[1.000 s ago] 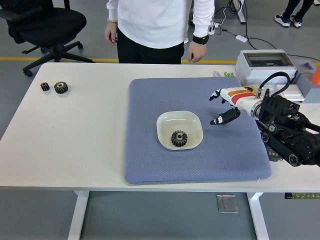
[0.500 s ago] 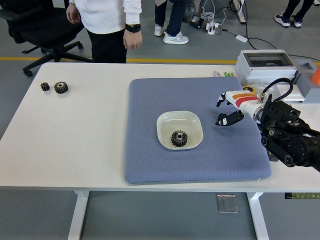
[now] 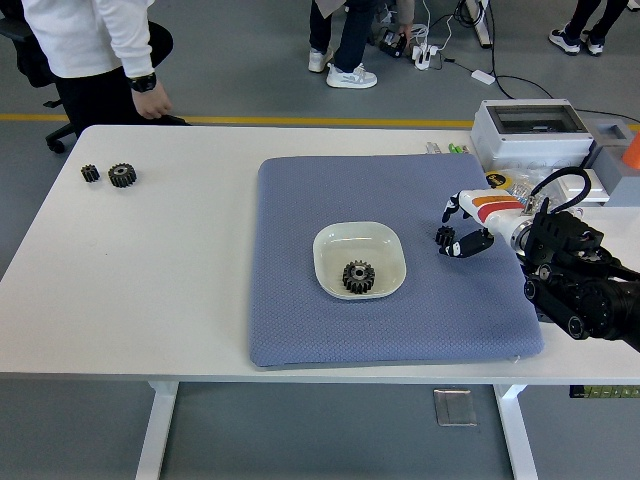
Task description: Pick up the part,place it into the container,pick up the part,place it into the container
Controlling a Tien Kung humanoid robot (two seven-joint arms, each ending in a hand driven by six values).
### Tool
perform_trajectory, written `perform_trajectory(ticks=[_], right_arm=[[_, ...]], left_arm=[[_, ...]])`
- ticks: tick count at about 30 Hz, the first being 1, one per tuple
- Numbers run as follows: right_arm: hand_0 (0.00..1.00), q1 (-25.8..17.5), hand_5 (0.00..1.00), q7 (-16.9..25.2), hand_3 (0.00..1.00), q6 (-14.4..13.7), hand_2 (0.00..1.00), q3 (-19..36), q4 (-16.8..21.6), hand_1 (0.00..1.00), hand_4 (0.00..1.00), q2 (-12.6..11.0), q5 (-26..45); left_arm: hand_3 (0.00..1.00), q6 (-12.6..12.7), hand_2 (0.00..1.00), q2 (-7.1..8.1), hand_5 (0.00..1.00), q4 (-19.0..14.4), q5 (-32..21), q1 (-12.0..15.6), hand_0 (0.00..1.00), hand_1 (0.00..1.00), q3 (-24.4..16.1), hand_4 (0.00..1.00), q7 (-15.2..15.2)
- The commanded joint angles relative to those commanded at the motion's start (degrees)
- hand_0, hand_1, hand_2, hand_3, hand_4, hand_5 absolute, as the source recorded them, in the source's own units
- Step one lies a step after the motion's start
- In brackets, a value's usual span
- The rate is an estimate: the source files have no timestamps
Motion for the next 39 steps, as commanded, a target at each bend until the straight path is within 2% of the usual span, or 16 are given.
perform_trajectory(ticks=[6,21,39], right_arm=[[0.436,0.1,0.290,-0.5,0.592,-0.6,0.703,-0.9,-1.1,0.598,0.884,0.3,2.2],[0.432,0.4,0.291,-0.7,0.630,0.1,0.695,-2.3,-0.2,0.586,0.852,0.9,3.1],[0.430,0.6,0.298,-1.3,0.611,0.1,0.675,-5.0,-2.3,0.568,0.811,1.8,5.3]], left_arm=[[0.581,0.0,0.721,0.00,0.607,0.0,-0.5,-0.3,0.651,0.631,0.4,0.693,-0.1],[0.583,0.0,0.722,0.00,0.606,0.0,-0.9,-0.6,0.652,0.636,0.7,0.693,-0.2],[0.589,0.1,0.727,0.00,0.606,0.0,-1.4,-1.8,0.653,0.641,1.1,0.694,-0.3]])
